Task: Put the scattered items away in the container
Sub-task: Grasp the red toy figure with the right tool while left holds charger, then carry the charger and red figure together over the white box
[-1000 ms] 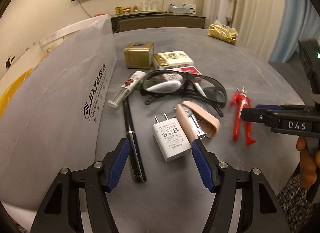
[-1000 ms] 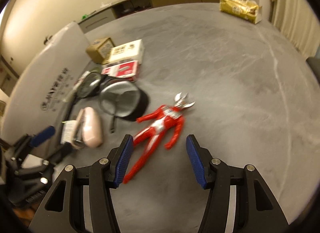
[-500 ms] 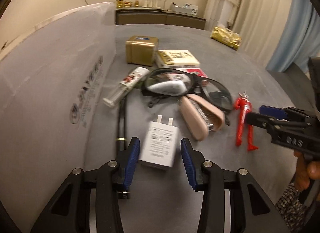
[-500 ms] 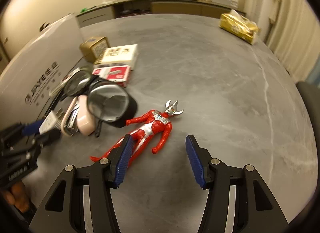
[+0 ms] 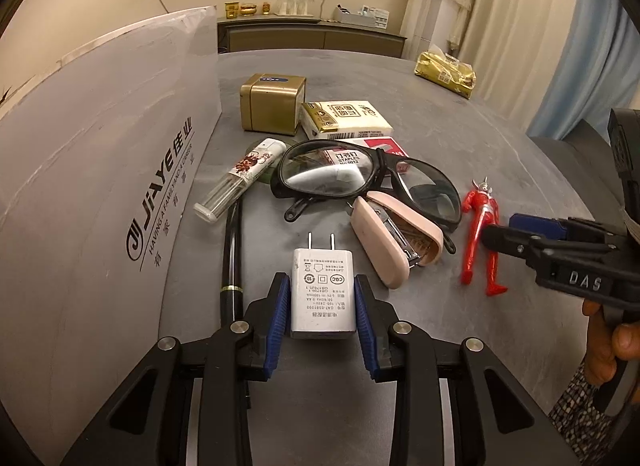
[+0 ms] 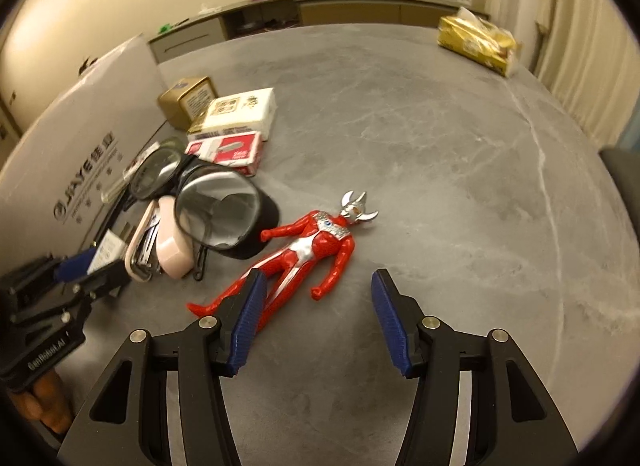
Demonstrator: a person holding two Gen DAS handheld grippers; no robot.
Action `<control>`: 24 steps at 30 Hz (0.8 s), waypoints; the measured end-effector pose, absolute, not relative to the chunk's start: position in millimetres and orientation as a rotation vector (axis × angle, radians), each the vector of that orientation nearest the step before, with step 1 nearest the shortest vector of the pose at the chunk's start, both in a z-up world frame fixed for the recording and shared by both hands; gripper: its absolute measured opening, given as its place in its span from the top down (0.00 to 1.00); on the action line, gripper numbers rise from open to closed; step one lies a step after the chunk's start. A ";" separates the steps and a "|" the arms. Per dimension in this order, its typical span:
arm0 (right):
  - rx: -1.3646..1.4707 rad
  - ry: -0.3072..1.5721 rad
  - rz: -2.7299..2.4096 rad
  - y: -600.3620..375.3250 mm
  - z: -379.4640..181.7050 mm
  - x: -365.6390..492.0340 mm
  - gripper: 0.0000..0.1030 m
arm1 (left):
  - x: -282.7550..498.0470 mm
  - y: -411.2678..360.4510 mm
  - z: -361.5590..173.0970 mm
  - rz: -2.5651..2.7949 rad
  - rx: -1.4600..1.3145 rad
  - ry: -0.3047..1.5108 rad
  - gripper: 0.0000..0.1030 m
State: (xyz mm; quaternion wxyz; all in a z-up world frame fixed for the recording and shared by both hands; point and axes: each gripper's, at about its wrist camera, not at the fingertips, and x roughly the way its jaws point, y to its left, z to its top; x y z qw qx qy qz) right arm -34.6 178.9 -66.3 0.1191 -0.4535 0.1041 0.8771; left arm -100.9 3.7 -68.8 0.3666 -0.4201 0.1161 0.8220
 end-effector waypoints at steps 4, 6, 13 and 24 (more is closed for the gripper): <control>-1.342 0.288 2.595 170.2 -64.7 -38.4 0.68 | -100.5 1.9 -68.6 2.107 -1.076 0.298 0.69; -1.341 0.304 2.598 171.0 -64.1 -38.5 0.84 | -100.9 -1.3 -66.6 2.107 -1.074 0.280 0.69; -1.353 0.412 2.595 176.7 -64.9 -33.3 0.91 | -96.2 -9.0 -52.4 2.102 -1.039 0.221 0.69; -1.284 0.485 2.628 181.1 -50.7 -23.0 0.91 | -91.3 -12.2 -39.5 2.091 -0.990 0.169 0.69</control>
